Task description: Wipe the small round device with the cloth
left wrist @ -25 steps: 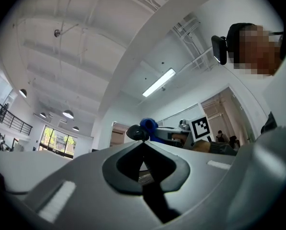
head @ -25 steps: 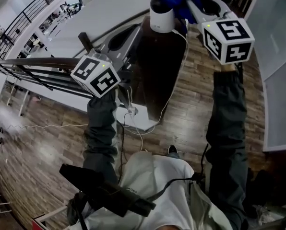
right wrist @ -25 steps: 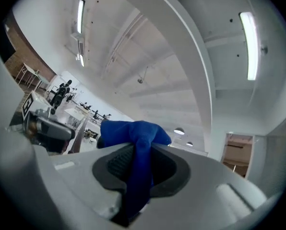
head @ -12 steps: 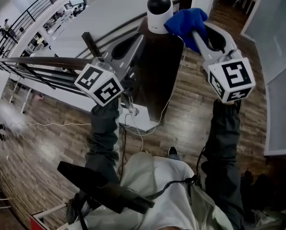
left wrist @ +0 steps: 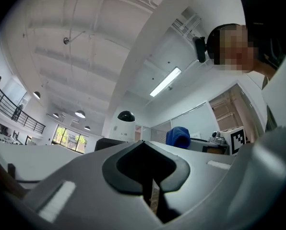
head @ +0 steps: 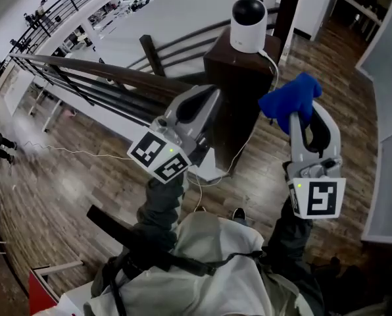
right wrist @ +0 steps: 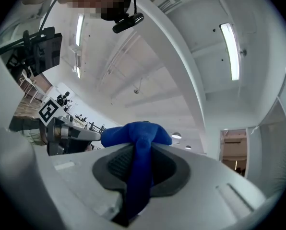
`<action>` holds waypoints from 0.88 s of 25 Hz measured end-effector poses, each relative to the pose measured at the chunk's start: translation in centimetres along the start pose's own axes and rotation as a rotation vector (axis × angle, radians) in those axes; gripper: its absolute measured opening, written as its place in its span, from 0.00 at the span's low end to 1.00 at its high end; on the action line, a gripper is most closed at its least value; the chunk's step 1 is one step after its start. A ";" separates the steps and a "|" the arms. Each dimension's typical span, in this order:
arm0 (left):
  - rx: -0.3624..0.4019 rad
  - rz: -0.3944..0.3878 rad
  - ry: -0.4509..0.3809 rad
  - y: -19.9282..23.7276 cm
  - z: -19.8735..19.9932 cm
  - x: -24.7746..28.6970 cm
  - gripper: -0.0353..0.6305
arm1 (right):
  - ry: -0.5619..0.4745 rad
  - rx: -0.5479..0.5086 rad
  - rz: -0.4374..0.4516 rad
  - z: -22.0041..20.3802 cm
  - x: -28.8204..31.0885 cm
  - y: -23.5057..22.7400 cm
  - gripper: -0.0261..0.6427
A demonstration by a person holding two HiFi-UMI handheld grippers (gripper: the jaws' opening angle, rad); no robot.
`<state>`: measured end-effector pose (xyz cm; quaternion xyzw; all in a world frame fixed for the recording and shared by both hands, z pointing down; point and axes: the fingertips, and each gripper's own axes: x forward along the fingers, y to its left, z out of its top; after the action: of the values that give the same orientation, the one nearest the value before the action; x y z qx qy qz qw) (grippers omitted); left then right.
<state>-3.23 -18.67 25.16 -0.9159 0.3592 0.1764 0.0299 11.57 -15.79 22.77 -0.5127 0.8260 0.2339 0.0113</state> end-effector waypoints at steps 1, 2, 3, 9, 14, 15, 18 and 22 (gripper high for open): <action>0.000 0.009 0.001 -0.2 -0.2 -0.3 0.06 | 0.008 0.000 0.016 -0.1 0.0 0.6 0.15; -0.002 0.019 0.002 -0.3 -0.3 -0.5 0.06 | 0.017 -0.004 0.030 -0.2 0.0 0.9 0.15; -0.005 0.031 0.000 -0.4 -0.3 -0.6 0.06 | 0.026 -0.008 0.041 -0.3 -0.1 1.0 0.15; -0.019 0.085 -0.036 -0.9 0.0 -1.7 0.06 | 0.039 0.007 0.072 -0.5 -1.2 1.4 0.15; -0.014 0.110 -0.045 -1.6 0.4 -2.2 0.06 | 0.059 0.018 0.091 -1.2 -2.0 1.6 0.15; -0.013 0.113 -0.044 -1.8 0.4 -2.2 0.06 | 0.063 0.028 0.094 -1.4 -2.1 1.5 0.15; -0.009 0.123 -0.038 -2.0 0.3 -2.3 0.06 | 0.070 0.045 0.096 -1.9 -2.3 1.3 0.15; -0.006 0.133 -0.037 -2.0 0.2 -2.7 0.06 | 0.064 0.046 0.097 -2.1 -2.4 1.5 0.15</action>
<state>-3.78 -15.45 25.72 -0.8868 0.4180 0.1961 0.0218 11.87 -14.04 25.86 -0.4790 0.8549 0.1988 -0.0146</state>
